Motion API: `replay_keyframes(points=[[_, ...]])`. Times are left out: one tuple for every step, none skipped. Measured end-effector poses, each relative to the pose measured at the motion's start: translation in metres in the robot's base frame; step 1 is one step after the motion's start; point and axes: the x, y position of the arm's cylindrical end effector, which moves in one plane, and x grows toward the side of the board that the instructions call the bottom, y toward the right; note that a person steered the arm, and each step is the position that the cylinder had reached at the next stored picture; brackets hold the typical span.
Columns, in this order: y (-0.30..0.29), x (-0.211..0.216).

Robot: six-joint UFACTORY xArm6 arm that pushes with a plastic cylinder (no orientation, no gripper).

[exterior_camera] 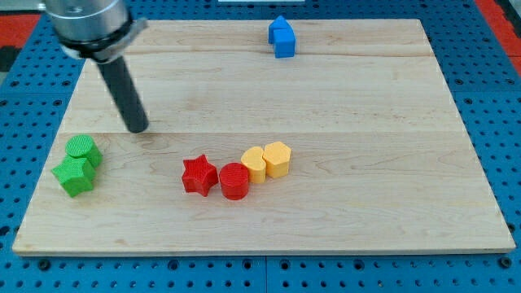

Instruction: Point at the yellow heart

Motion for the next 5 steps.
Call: replay_keyframes(points=[[0.063, -0.010], [0.091, -0.011], [0.103, -0.013], [0.186, -0.020], [0.239, 0.004]])
